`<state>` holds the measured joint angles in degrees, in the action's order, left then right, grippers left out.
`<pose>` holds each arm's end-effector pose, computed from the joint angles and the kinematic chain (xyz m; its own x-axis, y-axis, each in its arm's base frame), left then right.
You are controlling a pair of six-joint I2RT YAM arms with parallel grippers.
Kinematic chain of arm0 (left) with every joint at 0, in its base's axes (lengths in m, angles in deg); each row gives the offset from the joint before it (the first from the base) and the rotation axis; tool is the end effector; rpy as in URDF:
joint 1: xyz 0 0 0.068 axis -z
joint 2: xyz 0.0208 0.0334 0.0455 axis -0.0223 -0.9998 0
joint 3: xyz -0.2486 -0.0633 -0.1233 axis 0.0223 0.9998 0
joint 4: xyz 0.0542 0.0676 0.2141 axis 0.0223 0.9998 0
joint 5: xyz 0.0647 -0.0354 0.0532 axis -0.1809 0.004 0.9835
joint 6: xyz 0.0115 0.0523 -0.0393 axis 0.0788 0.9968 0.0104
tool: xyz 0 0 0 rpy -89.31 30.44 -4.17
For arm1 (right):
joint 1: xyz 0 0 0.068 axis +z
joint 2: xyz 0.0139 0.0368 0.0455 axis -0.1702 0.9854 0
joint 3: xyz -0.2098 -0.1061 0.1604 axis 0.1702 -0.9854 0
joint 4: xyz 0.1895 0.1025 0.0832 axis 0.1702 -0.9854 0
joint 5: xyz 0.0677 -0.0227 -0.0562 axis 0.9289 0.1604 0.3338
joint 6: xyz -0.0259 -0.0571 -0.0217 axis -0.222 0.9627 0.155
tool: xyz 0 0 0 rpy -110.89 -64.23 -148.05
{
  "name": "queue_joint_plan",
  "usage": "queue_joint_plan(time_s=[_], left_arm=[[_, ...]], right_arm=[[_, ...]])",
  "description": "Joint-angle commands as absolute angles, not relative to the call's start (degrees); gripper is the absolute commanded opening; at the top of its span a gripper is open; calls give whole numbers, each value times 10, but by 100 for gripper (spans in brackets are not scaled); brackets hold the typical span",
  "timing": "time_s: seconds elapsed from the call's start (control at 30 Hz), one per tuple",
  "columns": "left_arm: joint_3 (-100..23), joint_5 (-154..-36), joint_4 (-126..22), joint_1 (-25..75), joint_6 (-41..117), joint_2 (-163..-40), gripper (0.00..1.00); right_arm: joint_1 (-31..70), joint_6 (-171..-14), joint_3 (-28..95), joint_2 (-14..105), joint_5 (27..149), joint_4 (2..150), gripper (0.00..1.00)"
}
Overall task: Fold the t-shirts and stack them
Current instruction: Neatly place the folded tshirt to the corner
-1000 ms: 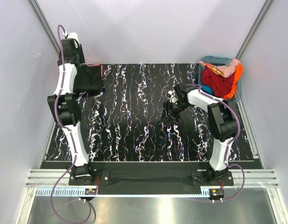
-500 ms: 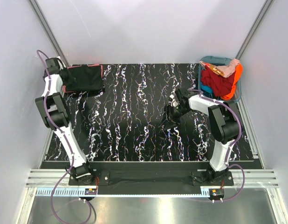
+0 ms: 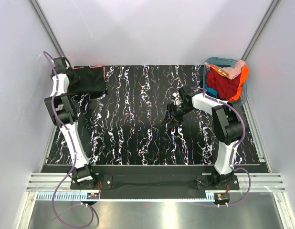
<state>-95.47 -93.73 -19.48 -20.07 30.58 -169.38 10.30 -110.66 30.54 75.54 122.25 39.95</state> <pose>0.5240 0.1714 0.2012 -0.5482 -0.5204 -0.6547 -0.4336 0.8463 -0.3096 0.3173 0.1533 0.1761 -0.9985 -0.0270 0.0484 0.0139 0.7243 0.6894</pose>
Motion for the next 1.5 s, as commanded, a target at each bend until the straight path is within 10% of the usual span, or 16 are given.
queue_joint_plan(time_s=[0.0,0.53,0.97,1.47], left_arm=[[-991,-874,-150,-211,277,-1700,20],[-966,-860,-175,-200,303,-1628,31],[-867,-1094,-538,-193,45,-1684,21],[-945,-995,-621,-184,-137,-1823,21]], right_arm=[[101,-1098,344,763,1237,377,53],[102,-1116,308,706,1219,378,53],[101,-1126,315,732,1231,387,53],[101,-1099,413,816,1225,329,53]])
